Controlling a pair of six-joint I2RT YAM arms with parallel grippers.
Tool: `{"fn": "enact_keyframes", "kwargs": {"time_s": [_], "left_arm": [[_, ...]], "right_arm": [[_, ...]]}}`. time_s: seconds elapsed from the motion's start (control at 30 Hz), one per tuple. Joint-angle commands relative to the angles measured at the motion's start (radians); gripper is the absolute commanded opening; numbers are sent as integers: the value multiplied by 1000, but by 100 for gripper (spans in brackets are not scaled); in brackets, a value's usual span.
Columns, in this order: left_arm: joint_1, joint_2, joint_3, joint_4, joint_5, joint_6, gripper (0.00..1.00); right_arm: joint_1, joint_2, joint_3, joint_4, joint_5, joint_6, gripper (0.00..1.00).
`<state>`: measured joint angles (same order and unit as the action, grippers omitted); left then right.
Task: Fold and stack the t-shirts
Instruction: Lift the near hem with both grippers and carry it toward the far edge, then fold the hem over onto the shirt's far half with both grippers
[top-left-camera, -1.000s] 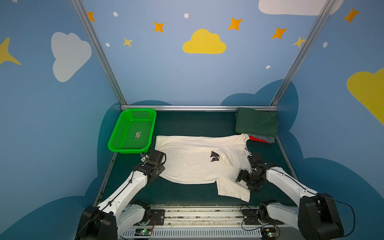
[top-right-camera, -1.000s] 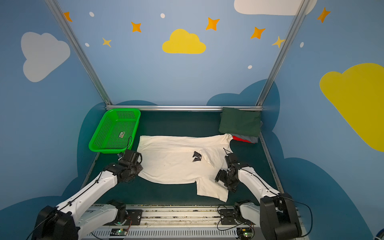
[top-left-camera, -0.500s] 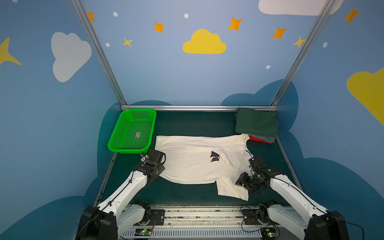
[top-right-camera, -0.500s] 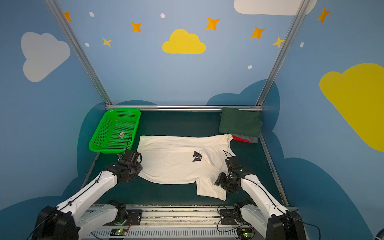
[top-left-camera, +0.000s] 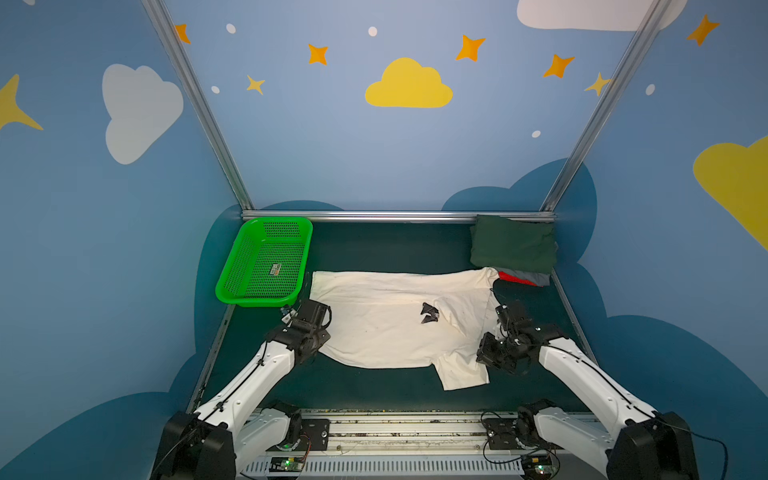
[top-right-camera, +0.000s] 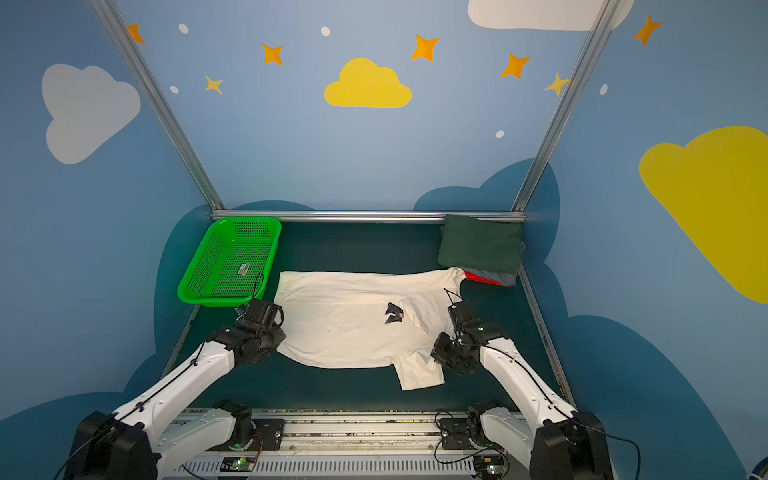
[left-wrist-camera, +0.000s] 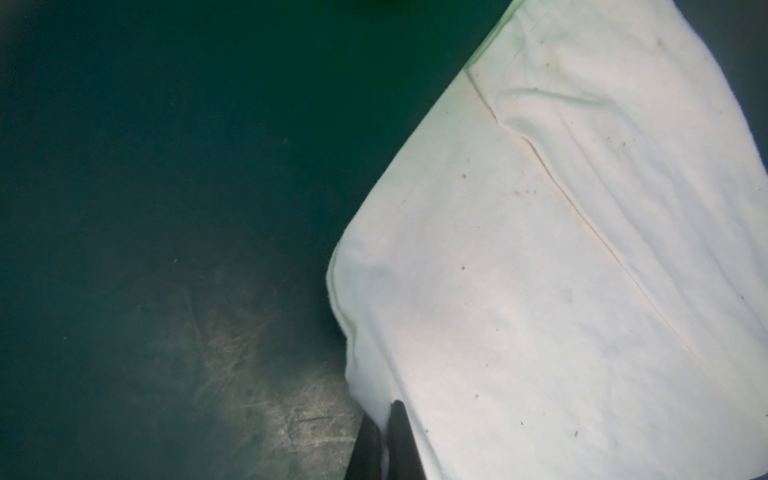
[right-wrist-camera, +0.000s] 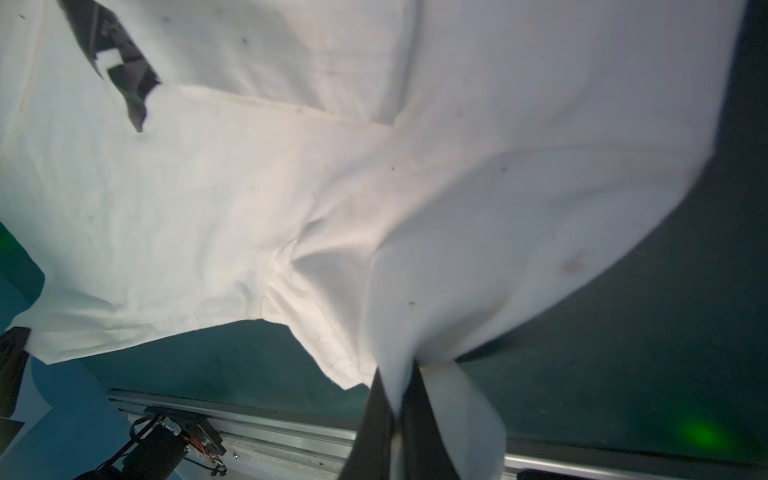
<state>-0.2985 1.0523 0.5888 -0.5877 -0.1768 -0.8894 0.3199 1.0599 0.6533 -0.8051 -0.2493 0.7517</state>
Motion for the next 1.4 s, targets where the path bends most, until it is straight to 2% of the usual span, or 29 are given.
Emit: {"fn": "enact_keyframes", "kwargs": {"time_s": [0.0, 0.33, 0.6, 1.37], "left_arm": [[12, -1, 11, -14, -22, 19, 3], [63, 6, 37, 0, -16, 54, 3], [100, 63, 120, -14, 0, 84, 3], [168, 334, 327, -21, 24, 155, 3]], "right_arm": [[-12, 16, 69, -3, 45, 14, 0], [-76, 128, 162, 36, 4, -10, 0], [-144, 214, 226, 64, -47, -31, 0], [-199, 466, 428, 108, -103, -46, 0]]}}
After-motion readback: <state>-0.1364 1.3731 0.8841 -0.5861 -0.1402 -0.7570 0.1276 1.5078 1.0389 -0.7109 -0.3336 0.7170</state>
